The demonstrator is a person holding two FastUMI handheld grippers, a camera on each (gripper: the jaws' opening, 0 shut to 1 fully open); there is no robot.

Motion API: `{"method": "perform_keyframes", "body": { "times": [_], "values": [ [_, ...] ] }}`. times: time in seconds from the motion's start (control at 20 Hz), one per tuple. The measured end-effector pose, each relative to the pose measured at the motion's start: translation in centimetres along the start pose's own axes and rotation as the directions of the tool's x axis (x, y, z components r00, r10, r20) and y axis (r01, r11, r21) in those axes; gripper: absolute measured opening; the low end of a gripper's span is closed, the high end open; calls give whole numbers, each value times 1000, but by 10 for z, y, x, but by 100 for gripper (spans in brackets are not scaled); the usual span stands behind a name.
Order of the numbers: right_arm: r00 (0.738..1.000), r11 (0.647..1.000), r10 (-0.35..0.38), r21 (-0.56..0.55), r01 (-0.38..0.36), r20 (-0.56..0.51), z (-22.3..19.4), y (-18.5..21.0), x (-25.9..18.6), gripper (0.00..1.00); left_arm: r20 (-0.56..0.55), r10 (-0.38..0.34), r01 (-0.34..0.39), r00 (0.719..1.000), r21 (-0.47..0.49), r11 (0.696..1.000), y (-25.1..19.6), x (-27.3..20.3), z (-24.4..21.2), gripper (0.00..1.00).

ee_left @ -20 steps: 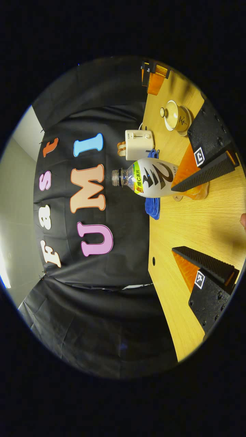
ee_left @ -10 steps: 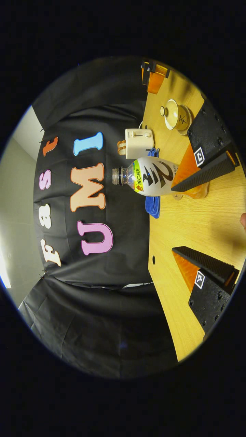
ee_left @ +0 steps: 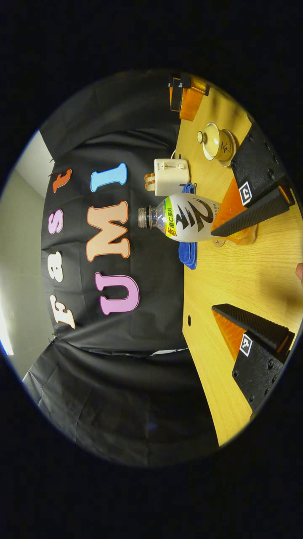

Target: Open the teacup lid with one hand, grasp the water bottle and pour water into the teacup with the other hand; after pouring, place the water bottle on the coaster and then close the teacup lid.

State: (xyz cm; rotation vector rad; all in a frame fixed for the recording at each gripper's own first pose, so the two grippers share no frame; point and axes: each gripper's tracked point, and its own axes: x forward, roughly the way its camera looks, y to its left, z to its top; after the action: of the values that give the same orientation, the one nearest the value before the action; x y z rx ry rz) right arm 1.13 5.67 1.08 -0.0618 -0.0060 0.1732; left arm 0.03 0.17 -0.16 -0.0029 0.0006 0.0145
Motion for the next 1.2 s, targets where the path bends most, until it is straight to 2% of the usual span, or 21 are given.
{"method": "perform_keyframes", "body": {
  "times": [0.15, 0.2, 0.25, 0.3, 0.35, 0.45, 0.7, 0.9, 1.0, 1.15, 1.2],
  "values": [
    [998, 999, 36, -5, -36, -54, -14, 16, 12, 94, -1, 0, 0, 1000, -1, 1000, 0, -1, 1, 94],
    [996, 999, 51, 8, -50, -73, -19, 21, 16, 97, -1, 0, 0, 1000, 0, 1000, 0, -1, 0, 94],
    [994, 998, 65, 25, -63, -90, -23, 26, 20, 94, 0, 0, 0, 1000, 0, 1000, 0, -1, 1, 94],
    [991, 996, 82, 44, -77, -106, -26, 32, 22, 96, 0, -2, 2, 1000, 0, 1000, -1, 0, 0, 94],
    [989, 994, 91, 63, -85, -117, -29, 35, 25, 94, 1, -5, 5, 1000, -1, 1000, -1, -1, 1, 94],
    [985, 992, 102, 90, -90, -141, -35, 38, 28, 96, 0, -7, 7, 1000, -1, 1000, -2, -1, 1, 94],
    [980, 993, 87, 92, -71, -179, -41, 36, 38, 73, 2, -13, 13, 1000, -1, 1000, -3, 0, 1, 94],
    [979, 994, 95, 66, -85, -180, -39, 40, 39, 56, 1, -14, 14, 1000, -2, 1000, -3, 0, 0, 94],
    [979, 993, 110, 60, -101, -174, -37, 43, 41, 56, 1, -15, 15, 1000, -2, 1000, -3, -1, 1, 94],
    [981, 995, 102, 25, -99, -167, -37, 43, 40, 33, 1, -15, 15, 1000, -2, 1000, -3, 0, 1, 94],
    [980, 995, 102, 27, -99, -168, -38, 44, 41, 35, 1, -15, 15, 1000, -2, 1000, -3, 0, 1, 94]
  ]
}}
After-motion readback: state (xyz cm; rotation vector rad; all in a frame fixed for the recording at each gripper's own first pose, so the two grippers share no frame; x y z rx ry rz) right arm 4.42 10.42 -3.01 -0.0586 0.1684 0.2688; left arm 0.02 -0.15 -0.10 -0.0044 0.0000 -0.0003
